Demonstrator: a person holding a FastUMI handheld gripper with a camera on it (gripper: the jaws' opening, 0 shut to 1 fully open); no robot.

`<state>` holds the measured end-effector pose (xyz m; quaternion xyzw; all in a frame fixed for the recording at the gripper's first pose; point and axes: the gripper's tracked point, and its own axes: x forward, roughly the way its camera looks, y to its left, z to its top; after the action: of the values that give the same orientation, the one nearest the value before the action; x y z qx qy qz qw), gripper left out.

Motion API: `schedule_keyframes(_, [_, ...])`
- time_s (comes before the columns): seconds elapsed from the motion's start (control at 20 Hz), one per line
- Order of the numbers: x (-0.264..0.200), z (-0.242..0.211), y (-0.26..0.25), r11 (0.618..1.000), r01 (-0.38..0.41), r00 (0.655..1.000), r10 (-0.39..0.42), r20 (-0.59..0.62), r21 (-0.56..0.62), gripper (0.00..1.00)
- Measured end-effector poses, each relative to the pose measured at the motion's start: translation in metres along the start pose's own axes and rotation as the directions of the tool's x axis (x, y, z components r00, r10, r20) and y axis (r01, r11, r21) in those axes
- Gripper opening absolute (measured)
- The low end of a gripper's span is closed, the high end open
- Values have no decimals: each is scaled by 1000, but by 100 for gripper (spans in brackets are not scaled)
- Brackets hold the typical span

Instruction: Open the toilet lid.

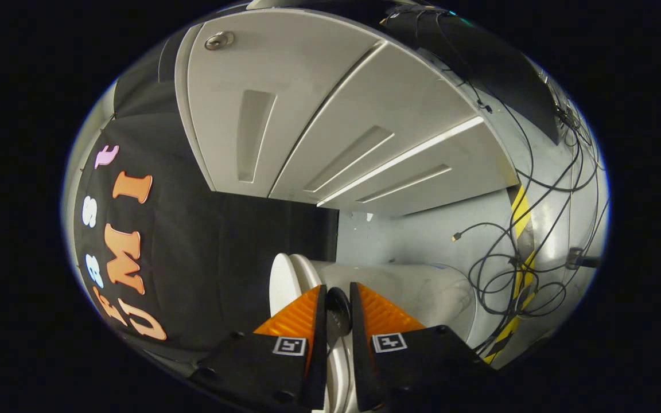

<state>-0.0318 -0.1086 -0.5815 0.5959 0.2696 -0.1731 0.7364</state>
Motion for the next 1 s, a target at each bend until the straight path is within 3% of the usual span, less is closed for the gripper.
schedule_keyframes(0.15, [-7, -1, 4, 997, -12, 1000, 13, -4, 78, 24])
schedule_keyframes(0.2, [-7, -1, 3, 997, -1, 1000, 0, 6, 76, 15])
schedule_keyframes(0.4, [-18, -1, 18, 999, 32, 999, -32, 27, 7, 15])
schedule_keyframes(0.6, [-36, -1, 49, 1000, 7, 999, -7, 38, 1, 15])
schedule_keyframes(0.8, [-49, 3, 87, 993, 5, 996, 6, 88, -121, 14])
schedule_keyframes(1.0, [-67, -8, 124, 989, -32, 993, 48, 108, -146, 15])
